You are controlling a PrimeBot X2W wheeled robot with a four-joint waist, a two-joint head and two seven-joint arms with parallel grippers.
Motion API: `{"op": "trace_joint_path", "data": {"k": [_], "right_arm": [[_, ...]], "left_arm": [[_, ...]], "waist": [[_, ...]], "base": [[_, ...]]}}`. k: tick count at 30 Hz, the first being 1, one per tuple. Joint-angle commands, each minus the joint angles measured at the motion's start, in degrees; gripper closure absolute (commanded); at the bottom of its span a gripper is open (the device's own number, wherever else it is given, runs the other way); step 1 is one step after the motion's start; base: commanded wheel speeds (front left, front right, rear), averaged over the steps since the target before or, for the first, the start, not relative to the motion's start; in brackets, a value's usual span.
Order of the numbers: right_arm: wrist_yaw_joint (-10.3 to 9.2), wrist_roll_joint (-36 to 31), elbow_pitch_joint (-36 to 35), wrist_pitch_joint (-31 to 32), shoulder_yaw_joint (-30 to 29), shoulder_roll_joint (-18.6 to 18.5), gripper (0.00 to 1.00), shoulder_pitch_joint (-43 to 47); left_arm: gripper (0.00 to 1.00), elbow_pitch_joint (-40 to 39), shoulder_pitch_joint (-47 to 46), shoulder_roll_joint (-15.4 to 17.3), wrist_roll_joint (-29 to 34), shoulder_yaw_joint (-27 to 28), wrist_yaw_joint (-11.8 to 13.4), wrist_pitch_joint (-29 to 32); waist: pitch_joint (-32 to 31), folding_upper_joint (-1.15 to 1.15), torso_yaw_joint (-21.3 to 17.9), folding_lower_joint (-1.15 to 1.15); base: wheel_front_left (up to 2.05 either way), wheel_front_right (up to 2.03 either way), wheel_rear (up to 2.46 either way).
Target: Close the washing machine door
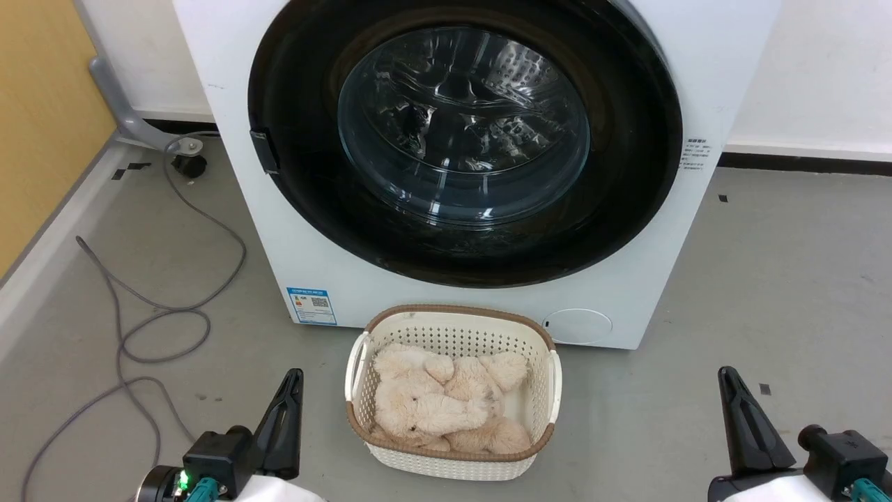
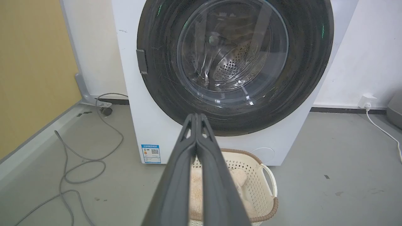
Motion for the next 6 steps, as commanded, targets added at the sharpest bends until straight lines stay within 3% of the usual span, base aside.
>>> {"op": "trace_joint_path", "data": {"k": [1, 6], "right_arm": [[-0.01, -0.7, -0.4, 0.3, 0.1, 0.1, 1.0, -0.8], [-0.01, -1.0, -0.5, 0.8, 0.2, 0.2, 1.0, -1.0]], "left_arm": [[1.0, -0.4, -0.4, 0.0, 0.6, 0.3, 0.4, 0.5], [1.0, -0.7, -0.5, -0.1, 0.9, 0.4, 0.7, 1.1]], "waist": [[0.0, 0.0, -0.1, 0.0], [0.0, 0.0, -0.2, 0.0]], "base": [[0.0, 0.0, 0.0], [0.0, 0.0, 0.0]]}}
